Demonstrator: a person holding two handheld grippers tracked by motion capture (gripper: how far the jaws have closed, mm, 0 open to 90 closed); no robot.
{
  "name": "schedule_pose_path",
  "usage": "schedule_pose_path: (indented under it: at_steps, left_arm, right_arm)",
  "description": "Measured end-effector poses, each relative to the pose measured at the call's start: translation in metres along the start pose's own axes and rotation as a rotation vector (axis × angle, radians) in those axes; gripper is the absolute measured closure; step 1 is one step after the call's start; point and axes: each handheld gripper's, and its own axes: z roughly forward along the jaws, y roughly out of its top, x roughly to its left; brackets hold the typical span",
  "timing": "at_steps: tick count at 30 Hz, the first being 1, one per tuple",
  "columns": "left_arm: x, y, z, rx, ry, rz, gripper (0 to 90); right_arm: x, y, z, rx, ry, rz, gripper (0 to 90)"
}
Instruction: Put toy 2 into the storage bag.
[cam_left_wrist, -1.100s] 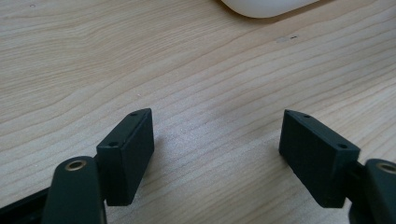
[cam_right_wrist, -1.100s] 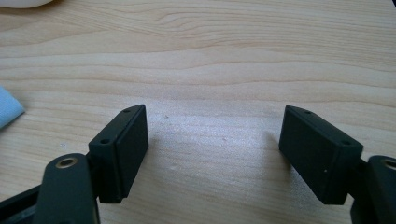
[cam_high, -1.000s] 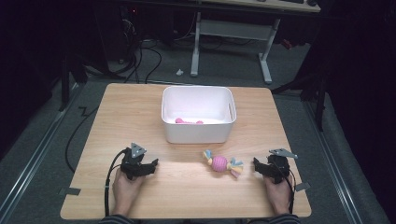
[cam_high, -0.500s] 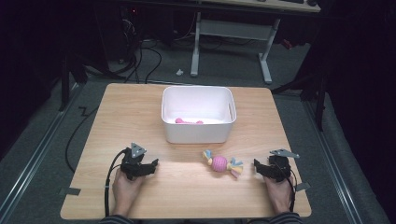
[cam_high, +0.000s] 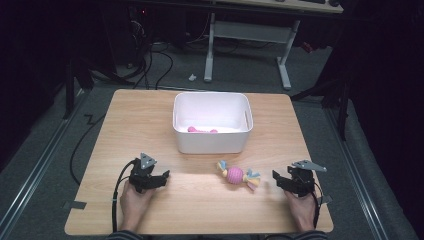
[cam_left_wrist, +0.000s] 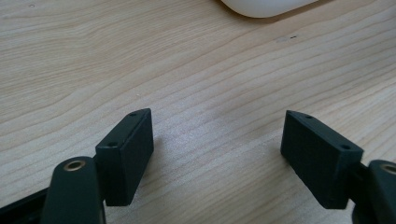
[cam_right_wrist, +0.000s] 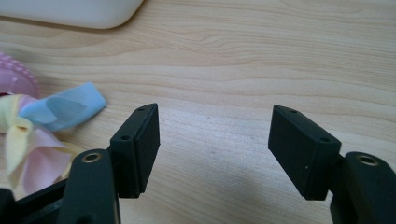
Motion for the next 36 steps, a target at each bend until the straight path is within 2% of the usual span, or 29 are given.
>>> schedule_pose_path:
  at_steps: [3, 11, 12, 15, 18, 36]
  left_arm:
    - [0.000, 0.000, 0.000, 0.000, 0.000, 0.000, 25.4]
    - [0.000, 0.000, 0.000, 0.001, -0.004, -0.002, 25.6]
    - [0.000, 0.000, 0.000, 0.001, -0.004, -0.002, 25.7]
    - [0.000, 0.000, 0.000, 0.001, -0.004, -0.002, 25.7]
    - [0.000, 0.000, 0.000, 0.002, -0.003, -0.002, 25.6]
    - [0.000, 0.000, 0.000, 0.001, -0.001, -0.001, 25.4]
  right_arm:
    - [0.003, 0.001, -0.004, 0.001, 0.014, 0.002, 34.2]
    - [0.015, 0.005, -0.010, 0.004, 0.046, -0.045, 34.3]
    - [0.019, 0.008, -0.012, -0.008, 0.054, -0.064, 34.3]
    - [0.023, 0.010, -0.015, -0.011, 0.064, -0.064, 34.3]
    - [0.030, 0.015, -0.018, -0.017, 0.082, -0.090, 34.6]
    - [0.056, 0.029, -0.021, -0.029, 0.138, -0.168, 34.9]
